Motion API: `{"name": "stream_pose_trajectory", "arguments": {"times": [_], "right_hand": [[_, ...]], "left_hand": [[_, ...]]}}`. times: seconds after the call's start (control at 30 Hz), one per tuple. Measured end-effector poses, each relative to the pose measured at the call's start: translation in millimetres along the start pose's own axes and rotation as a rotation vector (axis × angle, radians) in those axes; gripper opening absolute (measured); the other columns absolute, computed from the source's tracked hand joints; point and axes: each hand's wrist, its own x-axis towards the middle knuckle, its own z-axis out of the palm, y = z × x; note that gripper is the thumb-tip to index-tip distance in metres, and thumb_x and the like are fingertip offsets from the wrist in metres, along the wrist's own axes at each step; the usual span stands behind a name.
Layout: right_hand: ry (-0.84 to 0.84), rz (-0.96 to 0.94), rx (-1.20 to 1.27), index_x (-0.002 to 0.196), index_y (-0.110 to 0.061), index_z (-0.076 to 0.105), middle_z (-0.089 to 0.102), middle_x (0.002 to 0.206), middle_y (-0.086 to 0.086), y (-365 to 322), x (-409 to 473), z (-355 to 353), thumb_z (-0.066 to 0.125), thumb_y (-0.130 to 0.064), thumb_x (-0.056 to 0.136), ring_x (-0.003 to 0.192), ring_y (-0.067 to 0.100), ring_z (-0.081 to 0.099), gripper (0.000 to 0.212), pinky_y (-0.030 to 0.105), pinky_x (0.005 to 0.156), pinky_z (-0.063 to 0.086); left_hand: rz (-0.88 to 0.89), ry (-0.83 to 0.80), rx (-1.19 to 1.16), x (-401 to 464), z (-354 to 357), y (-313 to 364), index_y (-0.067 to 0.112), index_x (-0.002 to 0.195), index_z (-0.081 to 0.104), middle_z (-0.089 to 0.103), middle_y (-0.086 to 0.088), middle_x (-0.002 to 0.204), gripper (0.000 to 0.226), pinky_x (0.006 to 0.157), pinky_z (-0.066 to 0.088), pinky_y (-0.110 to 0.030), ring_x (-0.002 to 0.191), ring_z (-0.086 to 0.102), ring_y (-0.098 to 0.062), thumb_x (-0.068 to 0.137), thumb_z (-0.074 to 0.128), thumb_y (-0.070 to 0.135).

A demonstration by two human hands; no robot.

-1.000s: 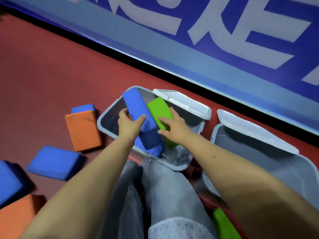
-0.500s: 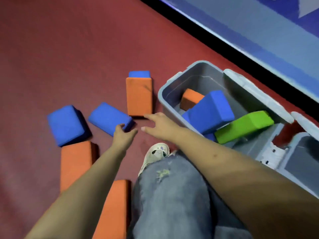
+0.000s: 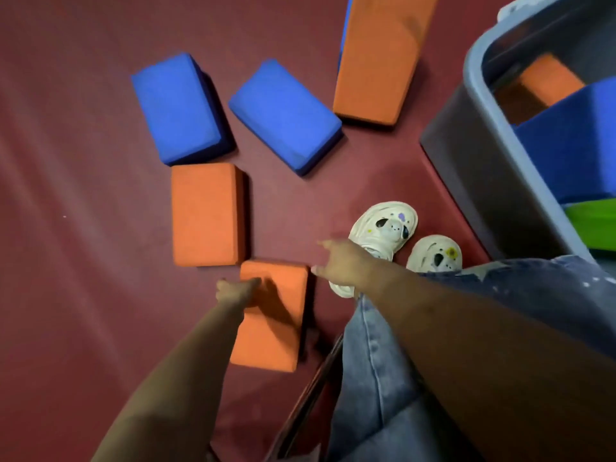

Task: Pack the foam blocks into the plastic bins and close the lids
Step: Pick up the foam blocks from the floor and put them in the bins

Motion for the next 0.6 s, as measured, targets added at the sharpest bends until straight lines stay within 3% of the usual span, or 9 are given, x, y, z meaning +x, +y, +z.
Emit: {"name": "stream_pose_trajectory", "arguments": {"times": [0.07,0.13,0.2,0.27,0.37,0.43,0.5,0.6], "right_hand": [[0.013,0.02,0.052,0.149,-0.017,0.027,0.031,0.152,0.013,-1,7,-1,0.056,-0.038,0.092,0.142,0.026,0.026,0.068,0.032,0.115,0.026],[0.006,0.022,0.069,0.149,-0.019,0.026,0.031,0.152,0.013,-3,11,3,0.055,-0.038,0.092,0.141,0.026,0.029,0.067,0.033,0.114,0.027],[-0.022,0.022,0.063,0.149,-0.02,0.025,0.03,0.153,0.012,-3,13,9,0.056,-0.036,0.092,0.14,0.025,0.031,0.067,0.031,0.113,0.029],[-0.044,0.029,0.056,0.15,-0.02,0.023,0.029,0.153,0.01,-1,12,10,0.056,-0.034,0.093,0.14,0.024,0.031,0.068,0.029,0.112,0.029],[-0.039,0.034,0.065,0.15,-0.019,0.023,0.031,0.153,0.01,0,10,8,0.058,-0.032,0.092,0.139,0.023,0.033,0.069,0.027,0.11,0.03],[-0.029,0.035,0.066,0.15,-0.02,0.023,0.033,0.152,0.01,0,9,8,0.061,-0.031,0.09,0.137,0.023,0.036,0.072,0.027,0.108,0.032],[-0.014,0.031,0.034,0.151,-0.023,0.021,0.034,0.151,0.012,1,9,6,0.066,-0.032,0.086,0.136,0.025,0.037,0.079,0.028,0.108,0.034],[-0.004,-0.001,-0.108,0.151,-0.034,0.009,0.019,0.155,0.012,-2,5,-3,0.075,-0.038,0.076,0.141,0.033,0.023,0.1,0.041,0.114,0.028]], "left_hand": [[-0.04,-0.085,-0.086,28,5,-19,0.001,0.144,0.026,0.049,-0.017,0.134,0.11,0.099,0.046,-0.046,0.118,0.054,-0.035,0.061,0.085,0.043],[-0.034,-0.152,-0.048,48,9,-30,-0.001,0.132,0.045,0.059,-0.018,0.125,0.117,0.093,0.052,-0.048,0.106,0.062,-0.033,0.041,0.088,0.058],[0.0,-0.207,-0.023,31,4,-23,0.001,0.133,0.047,0.057,-0.014,0.129,0.098,0.093,0.05,-0.041,0.111,0.059,-0.031,0.058,0.086,0.05],[-0.03,-0.326,0.008,11,4,-16,0.012,0.147,0.029,0.045,-0.009,0.137,0.089,0.091,0.041,-0.036,0.123,0.049,-0.029,0.077,0.077,0.038],[-0.012,-0.625,-0.064,-1,9,-17,0.015,0.147,0.028,0.049,-0.009,0.137,0.099,0.088,0.042,-0.038,0.116,0.052,-0.026,0.067,0.085,0.033],[0.051,-0.616,0.0,-9,10,-19,0.013,0.144,0.031,0.049,-0.01,0.136,0.113,0.087,0.046,-0.037,0.113,0.053,-0.026,0.052,0.091,0.04],[0.142,-0.521,0.085,-17,6,-21,0.018,0.142,0.032,0.049,-0.008,0.134,0.111,0.089,0.048,-0.037,0.113,0.054,-0.025,0.051,0.087,0.048],[0.304,-0.46,0.129,-32,-10,-15,0.03,0.134,0.041,0.055,-0.001,0.126,0.105,0.095,0.05,-0.038,0.11,0.056,-0.02,0.042,0.084,0.057]]}}
